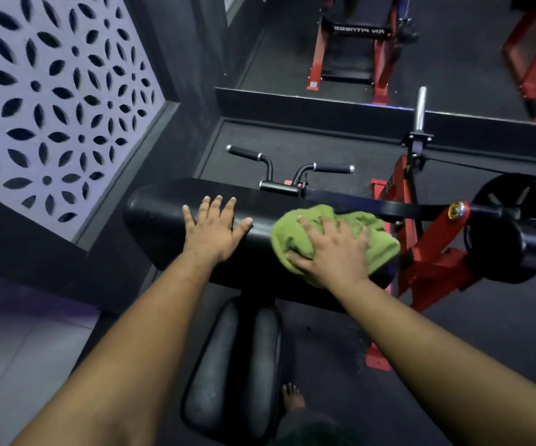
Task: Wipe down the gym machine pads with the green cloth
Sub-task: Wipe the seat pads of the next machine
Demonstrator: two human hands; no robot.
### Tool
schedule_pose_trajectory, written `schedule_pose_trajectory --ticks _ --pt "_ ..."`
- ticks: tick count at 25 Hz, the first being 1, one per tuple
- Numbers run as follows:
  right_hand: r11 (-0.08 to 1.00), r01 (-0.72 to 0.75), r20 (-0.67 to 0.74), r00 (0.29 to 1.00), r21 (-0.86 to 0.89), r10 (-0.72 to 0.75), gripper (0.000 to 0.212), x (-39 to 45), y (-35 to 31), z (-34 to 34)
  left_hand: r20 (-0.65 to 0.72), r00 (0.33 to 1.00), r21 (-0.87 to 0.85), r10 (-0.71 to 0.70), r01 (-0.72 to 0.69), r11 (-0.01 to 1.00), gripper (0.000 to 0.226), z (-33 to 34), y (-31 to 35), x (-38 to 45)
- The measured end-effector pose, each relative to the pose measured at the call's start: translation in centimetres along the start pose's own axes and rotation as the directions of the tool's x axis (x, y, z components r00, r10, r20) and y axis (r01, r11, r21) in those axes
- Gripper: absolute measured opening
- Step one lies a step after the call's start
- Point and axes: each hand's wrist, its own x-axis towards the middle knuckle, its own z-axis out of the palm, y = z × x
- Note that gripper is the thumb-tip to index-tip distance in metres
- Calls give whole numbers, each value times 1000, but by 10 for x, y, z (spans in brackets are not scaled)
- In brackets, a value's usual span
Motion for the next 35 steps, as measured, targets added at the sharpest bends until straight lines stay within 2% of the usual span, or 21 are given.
schedule_pose_trajectory --ticks 3,6,7,9,10,12,14,15,17,19,21,22,23,24,26,27,29,31,33,35 --pt "998 65 2 998 11 -65 85 15 -41 1 65 991 13 114 -115 993 68 -10 -17 7" --pt "998 66 -39 997 19 -65 88 7 -20 5 50 950 106 309 -312 944 68 -24 -49 14" --pt "1000 12 -67 998 16 -11 89 -1 -5 7 42 924 161 380 -382 910 74 -27 -58 18" --pt "973 -227 -95 968 50 231 90 -21 17 15 33 859 237 511 -503 831 82 -30 -72 30" --pt "926 -365 -84 924 98 374 89 -27 17 17 25 823 259 568 -554 791 82 -29 -77 37" --pt "773 -595 -53 784 219 619 84 -22 -11 21 17 750 278 661 -639 717 79 -28 -84 54" --pt "637 -704 -46 659 314 751 79 -12 -66 23 12 669 281 743 -716 640 75 -23 -87 67" --pt "627 -701 -52 652 340 756 76 -6 -97 27 -1 643 274 766 -736 619 74 -20 -89 71" --pt "650 -664 -42 687 368 725 72 -3 -146 32 13 629 215 777 -761 612 74 -19 -91 73" --pt "641 -660 -18 691 393 723 75 -5 -153 30 45 610 164 791 -786 596 75 -19 -93 73" --pt "587 -698 22 651 411 759 83 -11 -132 29 58 587 147 808 -805 574 71 -20 -94 75" --pt "522 -729 42 598 443 800 85 -14 -117 29 63 581 143 811 -810 569 69 -21 -95 76" --pt "417 -754 66 517 507 854 87 -16 -101 28 68 580 141 812 -811 568 68 -22 -95 76" --pt "266 -753 101 402 602 910 88 -14 -86 29 72 571 142 818 -817 559 68 -21 -95 77" --pt "-28 -625 177 178 780 968 88 -2 -73 28 80 554 136 828 -829 542 68 -19 -95 79" --pt "-114 -539 197 98 835 976 87 8 -78 28 84 548 127 832 -834 536 68 -18 -96 79" --pt "-174 -416 195 9 893 981 84 23 -107 34 85 522 115 849 -851 512 69 -17 -97 83" --pt "-122 -400 139 14 908 990 84 29 -153 49 98 482 126 871 -874 470 71 -18 -100 85" --pt "-82 -402 124 81 912 989 86 30 -189 59 125 453 153 883 -888 433 71 -22 -103 85" --pt "-129 -357 170 86 925 982 89 33 -179 55 160 419 181 894 -903 390 69 -25 -99 85"
